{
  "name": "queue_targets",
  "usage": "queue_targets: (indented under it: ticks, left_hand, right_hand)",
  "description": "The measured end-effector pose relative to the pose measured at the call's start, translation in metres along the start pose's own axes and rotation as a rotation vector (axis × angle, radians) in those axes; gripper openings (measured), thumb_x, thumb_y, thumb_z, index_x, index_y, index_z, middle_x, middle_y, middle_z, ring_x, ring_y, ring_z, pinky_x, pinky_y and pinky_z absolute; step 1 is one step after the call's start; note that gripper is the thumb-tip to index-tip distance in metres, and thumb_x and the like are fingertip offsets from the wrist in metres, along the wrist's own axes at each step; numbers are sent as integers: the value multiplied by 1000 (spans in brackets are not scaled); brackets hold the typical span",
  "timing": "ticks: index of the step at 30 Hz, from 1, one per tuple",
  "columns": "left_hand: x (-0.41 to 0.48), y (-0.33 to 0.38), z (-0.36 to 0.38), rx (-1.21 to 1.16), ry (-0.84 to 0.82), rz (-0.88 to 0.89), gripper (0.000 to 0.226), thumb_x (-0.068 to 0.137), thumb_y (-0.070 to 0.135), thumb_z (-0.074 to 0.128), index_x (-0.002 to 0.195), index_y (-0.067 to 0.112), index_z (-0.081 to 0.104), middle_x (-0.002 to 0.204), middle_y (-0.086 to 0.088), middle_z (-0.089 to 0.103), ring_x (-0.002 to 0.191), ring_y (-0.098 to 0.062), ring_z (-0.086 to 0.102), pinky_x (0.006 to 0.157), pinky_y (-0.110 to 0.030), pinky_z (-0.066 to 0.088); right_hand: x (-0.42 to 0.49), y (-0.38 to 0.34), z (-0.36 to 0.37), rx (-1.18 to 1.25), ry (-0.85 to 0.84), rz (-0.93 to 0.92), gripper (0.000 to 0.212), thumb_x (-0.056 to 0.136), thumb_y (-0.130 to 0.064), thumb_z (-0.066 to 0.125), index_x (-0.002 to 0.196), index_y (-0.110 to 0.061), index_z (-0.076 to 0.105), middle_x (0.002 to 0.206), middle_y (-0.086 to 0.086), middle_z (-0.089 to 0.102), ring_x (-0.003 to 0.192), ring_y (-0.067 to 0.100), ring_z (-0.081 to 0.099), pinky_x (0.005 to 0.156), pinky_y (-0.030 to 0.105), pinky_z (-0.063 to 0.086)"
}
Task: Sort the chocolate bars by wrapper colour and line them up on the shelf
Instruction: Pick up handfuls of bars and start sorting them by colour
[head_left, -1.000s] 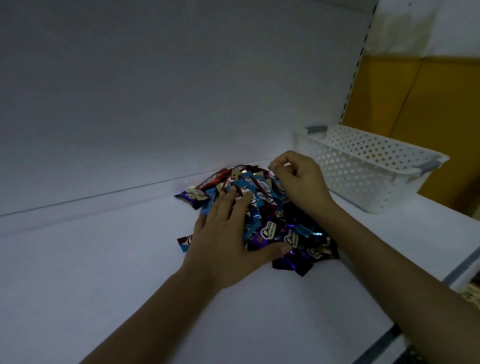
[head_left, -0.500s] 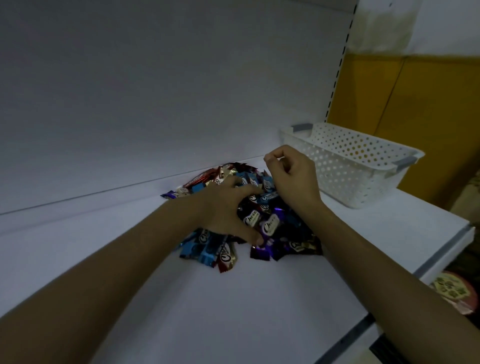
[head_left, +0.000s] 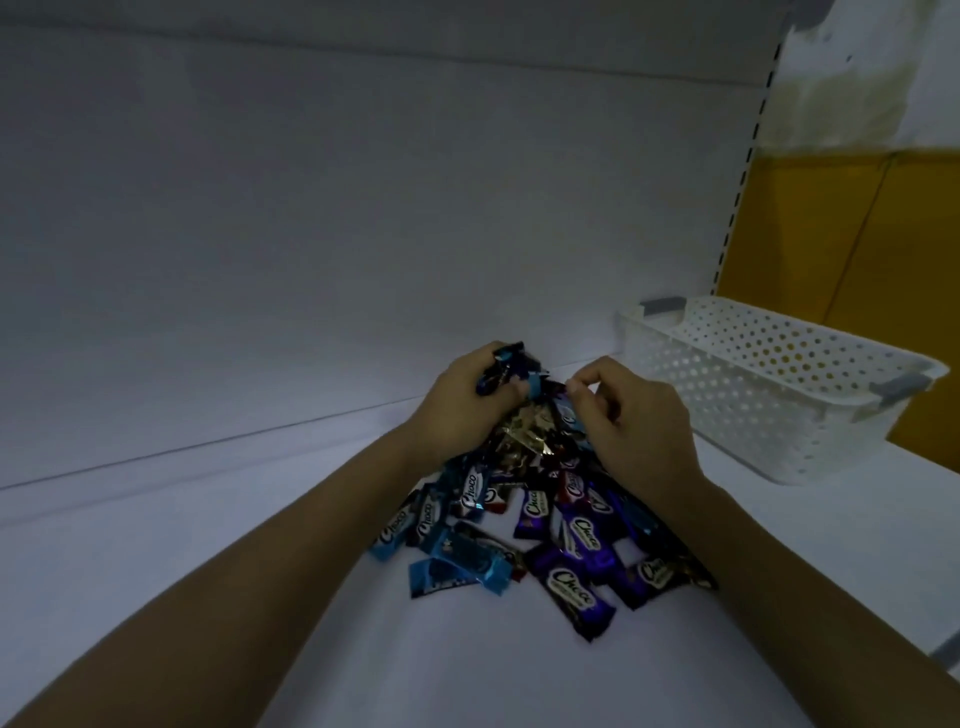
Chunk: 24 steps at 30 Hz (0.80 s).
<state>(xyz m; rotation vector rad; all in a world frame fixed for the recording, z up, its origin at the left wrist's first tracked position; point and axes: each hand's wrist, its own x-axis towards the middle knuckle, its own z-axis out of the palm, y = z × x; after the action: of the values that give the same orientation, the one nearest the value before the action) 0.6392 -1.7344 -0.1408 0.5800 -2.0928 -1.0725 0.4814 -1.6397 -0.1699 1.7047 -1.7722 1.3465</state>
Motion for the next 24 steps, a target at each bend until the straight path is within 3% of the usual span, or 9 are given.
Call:
queue_targets:
  ticks: [2,6,9,12,14,16,18,21,24]
  left_hand:
    - [-3,0,-8,-260,104,-113,19,94,6,56,112,9,61,98,-7,67,85,-16,65,79,-28,55]
    - [-15,-1,-29,-556,225,-270,18,94,8,57,110,12,62,90,-6,70,74,-16,66,62,-29,56]
    - [-28,3,-42,-688,278,-269,16,94,7,56,109,10,61,88,-6,70,67,-15,66,54,-25,53]
    - [-42,9,-57,-801,329,-254,18,94,6,55,112,7,57,87,-8,65,62,-14,59,49,-22,49]
    - [-52,13,-69,-899,376,-253,19,95,6,54,114,6,54,93,-12,65,67,-17,58,48,-23,48]
    - [-65,14,-82,-969,419,-244,21,96,5,51,117,5,53,100,-15,65,73,-19,60,51,-24,50]
    - [-80,15,-97,-998,460,-225,24,96,5,50,120,6,53,106,-16,66,80,-21,64,60,-27,55]
    - [-108,13,-128,-999,553,-195,30,96,5,50,127,4,51,102,-13,66,74,-18,64,55,-24,54]
    - [-142,6,-164,-955,658,-195,32,97,5,49,129,6,49,95,-10,63,65,-15,56,50,-22,49]
  right_hand:
    - [3,-2,2,-50,14,-62,17,91,-23,53,78,-16,62,45,-11,41,38,8,38,49,15,28]
    - [4,-10,9,-327,-31,-218,13,88,-19,60,80,-11,67,50,-5,56,43,17,49,72,32,36]
    - [12,-20,4,-386,-65,-329,11,87,-18,61,87,-11,69,68,1,66,58,21,59,75,35,32]
    - [29,-46,3,-280,7,-363,15,89,-21,60,96,-11,68,82,0,66,72,18,61,73,31,34]
    - [31,-82,12,-18,-95,-174,25,93,-35,55,105,-15,64,93,-3,64,79,11,60,74,29,43]
    - [23,-126,30,318,-386,165,50,87,-61,47,118,-23,56,105,-9,61,88,3,58,73,23,47]
    - [10,-162,53,546,-631,382,62,81,-69,46,127,-27,49,111,-11,61,93,3,59,76,23,49]
    - [-3,-203,83,811,-757,537,41,92,-39,57,127,-17,50,85,-1,69,65,10,65,62,24,54]
    - [-9,-238,104,840,-780,515,28,95,-19,55,121,-10,56,66,2,66,47,9,55,48,19,48]
